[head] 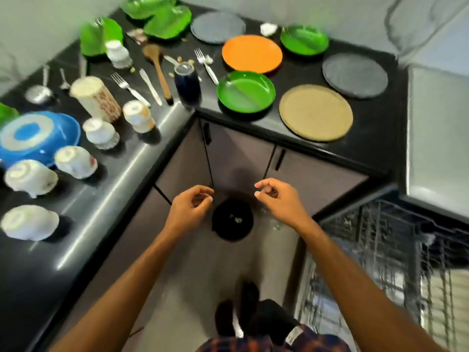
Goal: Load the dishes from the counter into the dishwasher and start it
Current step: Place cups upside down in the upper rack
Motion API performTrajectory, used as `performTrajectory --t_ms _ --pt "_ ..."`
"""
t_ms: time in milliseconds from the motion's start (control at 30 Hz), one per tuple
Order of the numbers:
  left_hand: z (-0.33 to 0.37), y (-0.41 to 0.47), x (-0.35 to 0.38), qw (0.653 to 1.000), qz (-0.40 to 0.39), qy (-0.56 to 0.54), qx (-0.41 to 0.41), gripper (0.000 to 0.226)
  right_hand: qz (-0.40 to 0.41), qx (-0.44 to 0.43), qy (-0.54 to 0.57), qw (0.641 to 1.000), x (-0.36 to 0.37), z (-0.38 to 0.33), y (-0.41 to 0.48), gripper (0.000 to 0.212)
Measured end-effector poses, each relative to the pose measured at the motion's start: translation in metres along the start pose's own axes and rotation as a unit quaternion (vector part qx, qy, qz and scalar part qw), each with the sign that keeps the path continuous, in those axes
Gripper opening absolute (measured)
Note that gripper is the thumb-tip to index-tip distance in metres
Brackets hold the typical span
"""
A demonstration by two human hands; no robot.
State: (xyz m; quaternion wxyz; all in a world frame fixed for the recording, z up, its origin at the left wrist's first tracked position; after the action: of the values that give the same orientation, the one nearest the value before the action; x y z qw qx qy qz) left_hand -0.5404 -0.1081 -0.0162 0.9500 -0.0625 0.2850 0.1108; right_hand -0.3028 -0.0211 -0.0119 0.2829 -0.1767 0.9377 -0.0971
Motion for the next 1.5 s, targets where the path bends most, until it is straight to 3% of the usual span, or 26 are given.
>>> performTrajectory --t_ms 200,467,700,833,967,1167,1500 --pt "0.012 0.062 -0.056 0.995 0.099 0.014 0.027 0.015 -0.019 -0.059 -0.046 0.997 0.001 -0.060 0.085 0.011" --pt "0.002 0.104 -0.109 0.970 0.242 0.026 -0.015 0.020 -0.096 -0.159 -0.097 0.978 0.035 -0.146 0.176 0.016" --pt "-0.013 0.109 -0.175 0.920 0.349 0.172 -0.052 0.035 -0.173 -0.225 -0.129 0.950 0.098 -0.210 0.216 0.056" --pt "-0.032 0.118 -0.209 0.913 0.316 0.240 -0.092 0.046 -0.214 -0.244 -0.144 0.935 0.147 -0.233 0.228 0.091" --pt "-0.054 0.133 -0.235 0.925 0.229 0.265 -0.149 0.066 -0.214 -0.258 -0.202 0.920 0.184 -0.254 0.235 0.104" --pt "-0.087 0.154 -0.237 0.933 0.088 0.275 -0.216 0.090 -0.214 -0.245 -0.273 0.905 0.214 -0.262 0.240 0.101" --pt "-0.099 0.164 -0.242 0.939 0.070 0.268 -0.206 0.083 -0.198 -0.241 -0.265 0.912 0.217 -0.256 0.246 0.077"
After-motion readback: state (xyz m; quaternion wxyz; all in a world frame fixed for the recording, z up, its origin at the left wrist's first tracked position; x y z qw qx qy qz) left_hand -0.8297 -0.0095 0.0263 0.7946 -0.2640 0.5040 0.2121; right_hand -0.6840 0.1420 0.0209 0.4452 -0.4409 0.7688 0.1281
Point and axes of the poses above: each hand's wrist, its own y-axis towards the middle knuckle, its own x-axis out of the palm, z = x × y, the point moved 3 cm from there along y, towards the middle knuckle, and after that the axes turned 4 degrees about x, right-handed, at the moved point
